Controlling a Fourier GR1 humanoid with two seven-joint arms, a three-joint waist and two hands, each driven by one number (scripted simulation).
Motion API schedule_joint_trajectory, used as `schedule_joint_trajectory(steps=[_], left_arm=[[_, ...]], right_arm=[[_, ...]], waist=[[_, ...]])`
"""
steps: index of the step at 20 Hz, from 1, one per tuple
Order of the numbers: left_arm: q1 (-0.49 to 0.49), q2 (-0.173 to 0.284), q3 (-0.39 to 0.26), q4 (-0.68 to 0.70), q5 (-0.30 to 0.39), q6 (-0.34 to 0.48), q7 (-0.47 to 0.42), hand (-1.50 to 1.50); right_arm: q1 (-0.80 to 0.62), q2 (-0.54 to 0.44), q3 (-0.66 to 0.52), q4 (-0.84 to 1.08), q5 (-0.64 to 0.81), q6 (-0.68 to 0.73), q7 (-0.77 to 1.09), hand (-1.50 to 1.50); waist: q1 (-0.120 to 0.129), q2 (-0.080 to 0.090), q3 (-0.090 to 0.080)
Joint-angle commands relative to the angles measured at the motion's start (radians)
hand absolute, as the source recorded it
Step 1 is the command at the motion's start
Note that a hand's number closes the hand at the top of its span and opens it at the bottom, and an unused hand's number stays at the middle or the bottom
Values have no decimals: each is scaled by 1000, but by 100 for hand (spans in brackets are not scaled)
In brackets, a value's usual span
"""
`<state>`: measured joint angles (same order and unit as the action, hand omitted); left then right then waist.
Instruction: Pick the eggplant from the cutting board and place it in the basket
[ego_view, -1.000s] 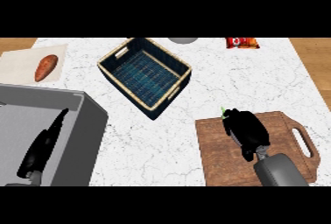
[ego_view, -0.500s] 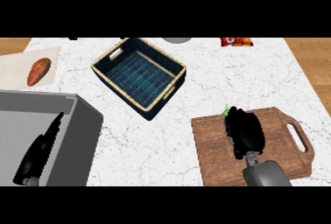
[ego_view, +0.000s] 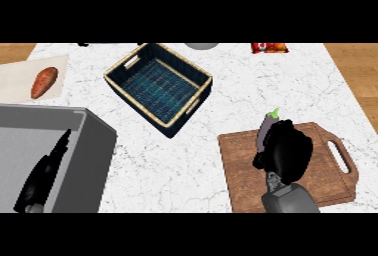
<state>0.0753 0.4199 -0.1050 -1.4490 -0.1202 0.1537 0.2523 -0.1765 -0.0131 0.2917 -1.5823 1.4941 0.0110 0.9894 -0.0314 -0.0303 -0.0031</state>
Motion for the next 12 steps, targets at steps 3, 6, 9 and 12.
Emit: schedule_joint_trajectory(steps=[3,6,9,12], left_arm=[[-42,6,-2,12,-2,-15,15,0],[-53,-2,-10,15,-11,-12,13,0],[-58,-8,-17,15,-6,-21,17,0],[-80,0,-11,23,-4,-30,22,0]], right_arm=[[-151,13,170,-135,173,78,367,150],[-211,13,235,-193,225,161,413,150],[-283,13,266,-215,249,228,460,150],[-331,12,301,-260,252,291,475,150]], waist=[[29,4,-6],[34,-1,-7],[56,4,-6],[57,3,-5]])
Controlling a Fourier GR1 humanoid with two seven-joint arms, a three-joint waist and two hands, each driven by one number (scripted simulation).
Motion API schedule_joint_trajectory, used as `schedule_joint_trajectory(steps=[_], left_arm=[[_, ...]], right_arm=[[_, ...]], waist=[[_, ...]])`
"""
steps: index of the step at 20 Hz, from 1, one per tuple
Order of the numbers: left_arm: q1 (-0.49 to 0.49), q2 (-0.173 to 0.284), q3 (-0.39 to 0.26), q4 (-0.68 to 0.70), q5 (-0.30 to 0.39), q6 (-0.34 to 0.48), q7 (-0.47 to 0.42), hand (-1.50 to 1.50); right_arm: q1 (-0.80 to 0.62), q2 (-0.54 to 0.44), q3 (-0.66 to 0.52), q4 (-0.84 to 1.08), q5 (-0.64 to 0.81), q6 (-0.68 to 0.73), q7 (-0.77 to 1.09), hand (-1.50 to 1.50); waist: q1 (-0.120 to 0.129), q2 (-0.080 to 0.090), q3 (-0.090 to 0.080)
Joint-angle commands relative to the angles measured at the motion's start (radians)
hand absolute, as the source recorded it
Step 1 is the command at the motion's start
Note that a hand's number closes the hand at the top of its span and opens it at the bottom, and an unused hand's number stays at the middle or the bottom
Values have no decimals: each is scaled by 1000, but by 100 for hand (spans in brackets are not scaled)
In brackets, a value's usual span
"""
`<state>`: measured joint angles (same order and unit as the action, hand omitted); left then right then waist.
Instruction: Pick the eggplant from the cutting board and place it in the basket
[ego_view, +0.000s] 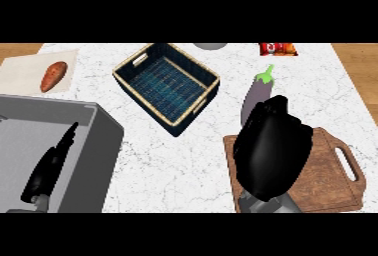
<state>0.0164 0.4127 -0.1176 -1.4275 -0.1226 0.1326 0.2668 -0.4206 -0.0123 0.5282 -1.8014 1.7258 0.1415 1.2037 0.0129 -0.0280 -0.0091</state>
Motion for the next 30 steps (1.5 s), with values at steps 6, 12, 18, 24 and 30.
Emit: schedule_joint_trajectory(steps=[6,12,18,24,30], left_arm=[[-50,-16,-19,23,-14,-6,-9,0],[-74,-33,-40,42,-19,-18,-5,0],[-100,-33,-52,34,-27,-28,-1,0],[-131,-49,-65,45,-27,-38,5,0],[-158,-46,-49,73,-40,-20,-13,0]], right_arm=[[-234,12,26,-68,-62,166,282,150],[-359,12,-60,-24,-136,189,283,150],[-485,12,-162,87,-218,148,283,150],[-621,12,-253,244,-315,147,283,150],[-717,12,-344,425,-347,101,283,150]], waist=[[52,14,1],[71,22,0],[109,30,2],[134,37,1],[128,45,1]])
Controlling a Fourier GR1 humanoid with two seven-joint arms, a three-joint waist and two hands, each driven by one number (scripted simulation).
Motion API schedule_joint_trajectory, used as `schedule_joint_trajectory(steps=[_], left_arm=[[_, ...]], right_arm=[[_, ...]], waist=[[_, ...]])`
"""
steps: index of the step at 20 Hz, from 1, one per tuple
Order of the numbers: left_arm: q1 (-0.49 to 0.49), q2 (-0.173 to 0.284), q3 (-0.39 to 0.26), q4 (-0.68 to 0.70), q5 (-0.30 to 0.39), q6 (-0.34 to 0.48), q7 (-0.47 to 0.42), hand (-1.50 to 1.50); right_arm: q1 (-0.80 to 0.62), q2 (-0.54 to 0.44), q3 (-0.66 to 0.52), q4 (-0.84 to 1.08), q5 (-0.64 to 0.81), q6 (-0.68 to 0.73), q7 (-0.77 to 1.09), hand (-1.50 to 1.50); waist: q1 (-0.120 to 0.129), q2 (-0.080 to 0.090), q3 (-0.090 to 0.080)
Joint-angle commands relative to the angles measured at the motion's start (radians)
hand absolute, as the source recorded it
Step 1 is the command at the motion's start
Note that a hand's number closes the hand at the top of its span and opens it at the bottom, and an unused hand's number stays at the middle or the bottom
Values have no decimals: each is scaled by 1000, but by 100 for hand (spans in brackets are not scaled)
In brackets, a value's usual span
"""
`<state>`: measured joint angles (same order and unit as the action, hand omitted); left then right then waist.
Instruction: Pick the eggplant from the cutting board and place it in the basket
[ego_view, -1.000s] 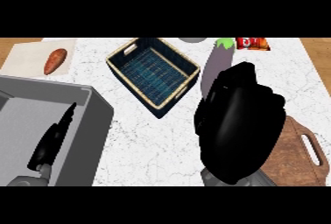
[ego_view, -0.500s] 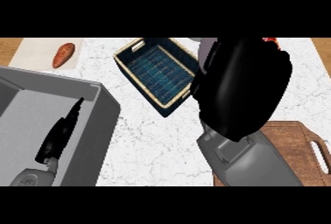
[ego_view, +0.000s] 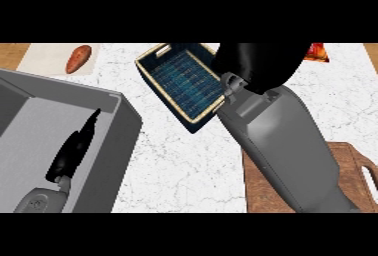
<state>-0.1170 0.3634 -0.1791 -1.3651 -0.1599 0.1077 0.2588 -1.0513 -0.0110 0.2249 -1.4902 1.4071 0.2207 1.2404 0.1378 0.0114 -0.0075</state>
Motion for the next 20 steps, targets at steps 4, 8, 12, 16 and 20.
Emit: schedule_joint_trajectory(steps=[4,8,12,16,20], left_arm=[[-9,-7,4,23,-4,4,-4,0],[-38,-17,-4,25,-24,18,1,0],[-56,-17,-1,19,-11,-1,20,0],[-35,-32,-12,22,-18,9,3,0],[-52,-19,10,49,-20,13,-7,0]], right_arm=[[-122,10,-73,220,-40,6,247,150],[-149,10,-120,348,-46,-64,247,-150],[-197,10,-146,421,-51,-159,247,-150],[-229,10,-146,492,-17,-265,247,-150],[-267,10,-167,478,84,-339,247,-150]], waist=[[4,3,0],[2,13,2],[13,12,3],[15,15,2],[-11,10,2]])
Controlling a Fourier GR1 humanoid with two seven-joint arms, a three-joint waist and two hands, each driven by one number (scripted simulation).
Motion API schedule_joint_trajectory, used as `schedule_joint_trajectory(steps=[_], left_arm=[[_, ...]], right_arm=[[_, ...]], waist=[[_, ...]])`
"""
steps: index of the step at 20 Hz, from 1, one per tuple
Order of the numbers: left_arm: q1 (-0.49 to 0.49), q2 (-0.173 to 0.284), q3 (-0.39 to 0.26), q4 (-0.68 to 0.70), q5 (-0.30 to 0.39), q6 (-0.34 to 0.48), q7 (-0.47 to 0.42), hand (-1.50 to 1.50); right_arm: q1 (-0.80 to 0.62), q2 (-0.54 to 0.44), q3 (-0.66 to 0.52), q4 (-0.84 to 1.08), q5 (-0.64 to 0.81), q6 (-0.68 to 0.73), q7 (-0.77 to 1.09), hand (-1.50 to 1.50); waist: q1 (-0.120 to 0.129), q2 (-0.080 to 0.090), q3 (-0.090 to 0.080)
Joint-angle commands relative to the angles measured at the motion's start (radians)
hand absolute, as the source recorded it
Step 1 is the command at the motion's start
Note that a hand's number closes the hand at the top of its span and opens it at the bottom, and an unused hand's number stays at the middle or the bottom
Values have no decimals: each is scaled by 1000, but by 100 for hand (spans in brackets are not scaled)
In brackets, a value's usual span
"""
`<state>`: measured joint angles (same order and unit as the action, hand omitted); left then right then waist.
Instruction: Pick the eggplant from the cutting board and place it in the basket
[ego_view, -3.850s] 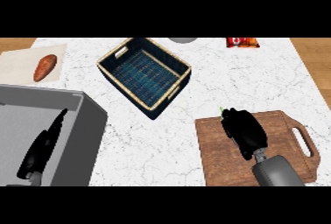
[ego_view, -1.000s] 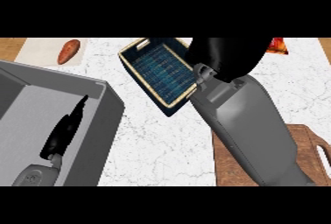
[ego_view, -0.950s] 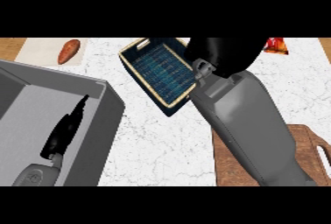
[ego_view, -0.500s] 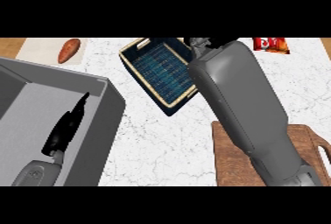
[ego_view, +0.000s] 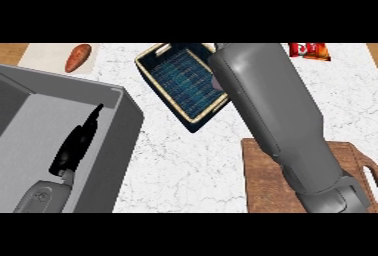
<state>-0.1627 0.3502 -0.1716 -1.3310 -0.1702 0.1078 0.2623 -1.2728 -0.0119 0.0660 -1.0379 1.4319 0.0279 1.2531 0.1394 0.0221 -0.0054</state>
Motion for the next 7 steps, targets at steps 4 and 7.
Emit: schedule_joint_trajectory(steps=[4,7], left_arm=[[4,0,15,11,14,-6,15,0],[35,0,21,30,5,13,-4,0]], right_arm=[[-35,11,-102,-18,143,-196,234,-150],[-29,11,-156,-78,187,-179,234,-150]], waist=[[-38,-13,2],[-57,-27,1]])
